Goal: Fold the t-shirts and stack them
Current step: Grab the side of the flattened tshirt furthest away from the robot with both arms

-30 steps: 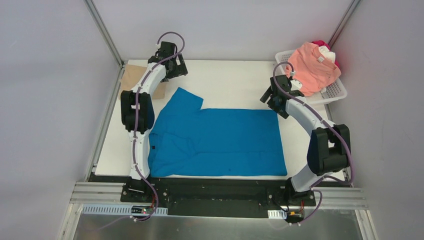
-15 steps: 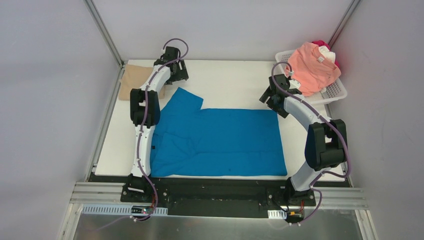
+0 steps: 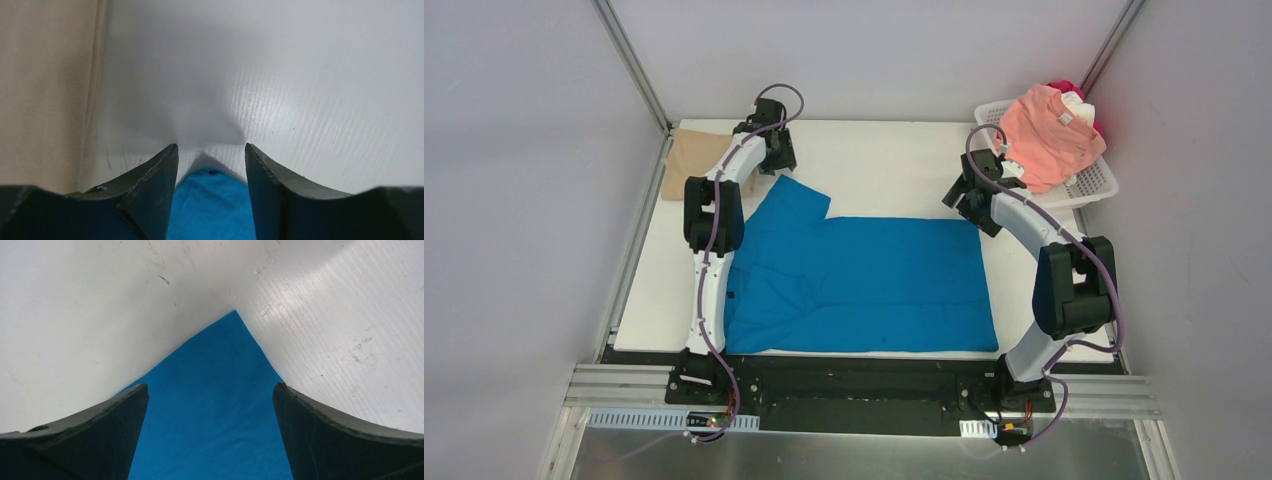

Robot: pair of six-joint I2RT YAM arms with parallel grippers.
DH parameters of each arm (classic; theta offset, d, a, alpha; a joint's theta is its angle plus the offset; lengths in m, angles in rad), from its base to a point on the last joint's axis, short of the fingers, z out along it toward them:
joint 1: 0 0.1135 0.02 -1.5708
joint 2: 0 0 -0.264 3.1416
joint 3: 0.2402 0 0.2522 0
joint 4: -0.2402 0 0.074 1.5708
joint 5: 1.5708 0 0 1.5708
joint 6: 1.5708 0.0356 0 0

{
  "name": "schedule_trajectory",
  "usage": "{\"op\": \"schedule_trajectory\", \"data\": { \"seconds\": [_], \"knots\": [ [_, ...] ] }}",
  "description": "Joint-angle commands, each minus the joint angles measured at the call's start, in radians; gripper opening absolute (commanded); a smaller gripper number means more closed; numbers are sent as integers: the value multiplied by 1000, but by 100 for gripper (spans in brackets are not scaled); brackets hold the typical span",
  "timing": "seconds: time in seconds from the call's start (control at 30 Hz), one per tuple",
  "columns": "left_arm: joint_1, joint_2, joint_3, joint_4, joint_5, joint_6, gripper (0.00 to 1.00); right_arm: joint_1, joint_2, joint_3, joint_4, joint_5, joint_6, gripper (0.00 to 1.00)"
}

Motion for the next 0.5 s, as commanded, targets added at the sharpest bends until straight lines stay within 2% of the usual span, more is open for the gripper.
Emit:
{"op": "schedule_trajectory", "data": {
  "seconds": [0.0, 0.2, 0.47],
  "knots": [
    [-10, -50, -37, -81, -15, 32, 49, -6, 0, 27, -16, 27, 0, 99],
    [-40, -81, -78, -83, -44, 82, 41, -6, -3, 24, -16, 29, 5, 99],
    [-55, -75, -75, -91, -89, 87, 22, -7, 4, 20, -18, 61, 8, 99]
  ]
}}
